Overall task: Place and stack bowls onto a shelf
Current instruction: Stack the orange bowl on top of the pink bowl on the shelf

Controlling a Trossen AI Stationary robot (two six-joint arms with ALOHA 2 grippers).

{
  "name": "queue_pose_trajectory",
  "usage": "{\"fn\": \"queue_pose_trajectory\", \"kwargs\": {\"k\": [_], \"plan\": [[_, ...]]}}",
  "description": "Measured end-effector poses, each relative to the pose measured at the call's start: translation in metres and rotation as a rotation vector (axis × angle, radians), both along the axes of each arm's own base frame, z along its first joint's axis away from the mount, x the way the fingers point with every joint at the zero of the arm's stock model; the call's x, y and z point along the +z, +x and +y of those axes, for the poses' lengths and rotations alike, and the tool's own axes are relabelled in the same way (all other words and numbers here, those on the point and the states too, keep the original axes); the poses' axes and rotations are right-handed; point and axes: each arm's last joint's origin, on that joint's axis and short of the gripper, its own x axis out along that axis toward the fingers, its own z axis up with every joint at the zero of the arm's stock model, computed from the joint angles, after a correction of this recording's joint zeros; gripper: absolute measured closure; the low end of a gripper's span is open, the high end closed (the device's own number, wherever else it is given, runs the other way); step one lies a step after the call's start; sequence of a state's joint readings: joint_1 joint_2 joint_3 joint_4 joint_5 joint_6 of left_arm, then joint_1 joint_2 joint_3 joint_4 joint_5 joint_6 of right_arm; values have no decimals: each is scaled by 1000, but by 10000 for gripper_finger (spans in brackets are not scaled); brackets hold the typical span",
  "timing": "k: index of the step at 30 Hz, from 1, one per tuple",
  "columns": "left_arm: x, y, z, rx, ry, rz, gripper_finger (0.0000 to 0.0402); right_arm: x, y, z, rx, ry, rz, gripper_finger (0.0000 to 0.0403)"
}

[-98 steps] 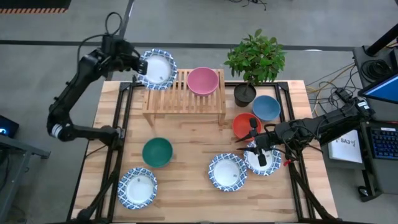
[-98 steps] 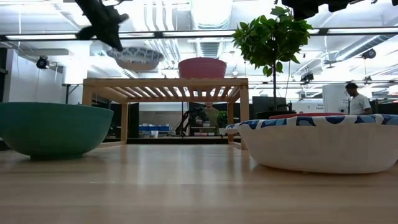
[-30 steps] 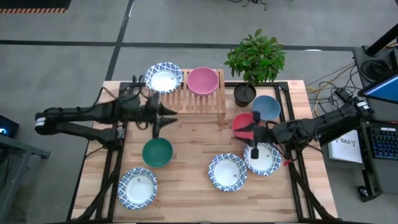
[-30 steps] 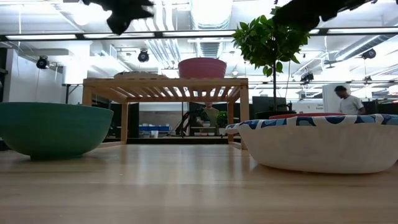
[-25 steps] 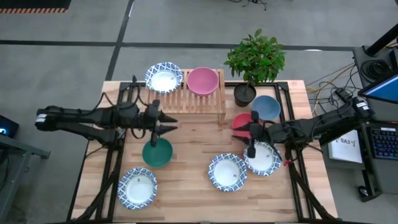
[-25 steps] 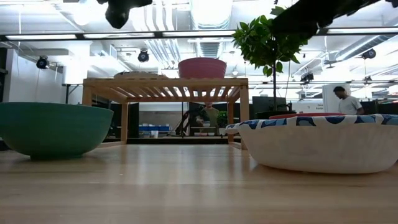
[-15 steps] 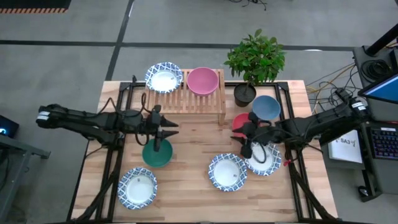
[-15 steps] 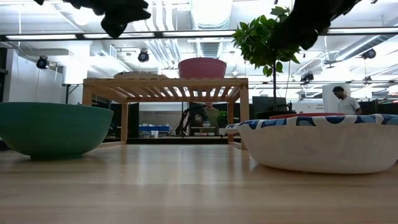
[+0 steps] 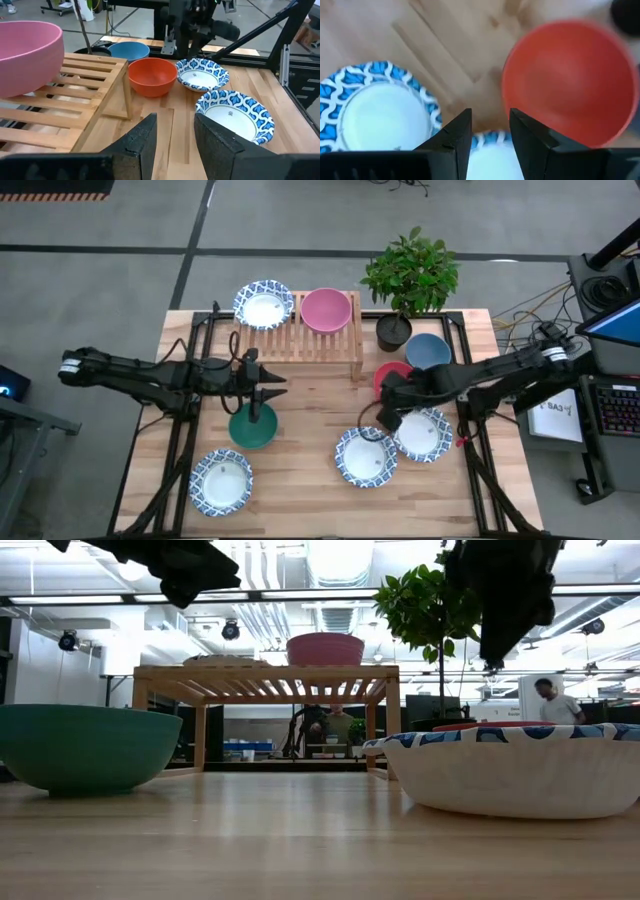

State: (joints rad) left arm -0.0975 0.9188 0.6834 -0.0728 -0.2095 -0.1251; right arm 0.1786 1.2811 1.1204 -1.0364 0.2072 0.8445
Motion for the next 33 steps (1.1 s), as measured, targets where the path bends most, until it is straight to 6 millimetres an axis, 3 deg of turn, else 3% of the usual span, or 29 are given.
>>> {"fn": "queue_pose_trajectory", "kwargs": {"k": [11,23,33], "plan": [[-7,-1,0,15,-49,17,288,-21,39,-4,-34,73,172,282],[-7,-1,0,11,-37,22,288,-56,56,-26,-39,0,307,282],[-8,-1,0,10,-37,26,288,-82,67,-30,4,-31,386,283]]}}
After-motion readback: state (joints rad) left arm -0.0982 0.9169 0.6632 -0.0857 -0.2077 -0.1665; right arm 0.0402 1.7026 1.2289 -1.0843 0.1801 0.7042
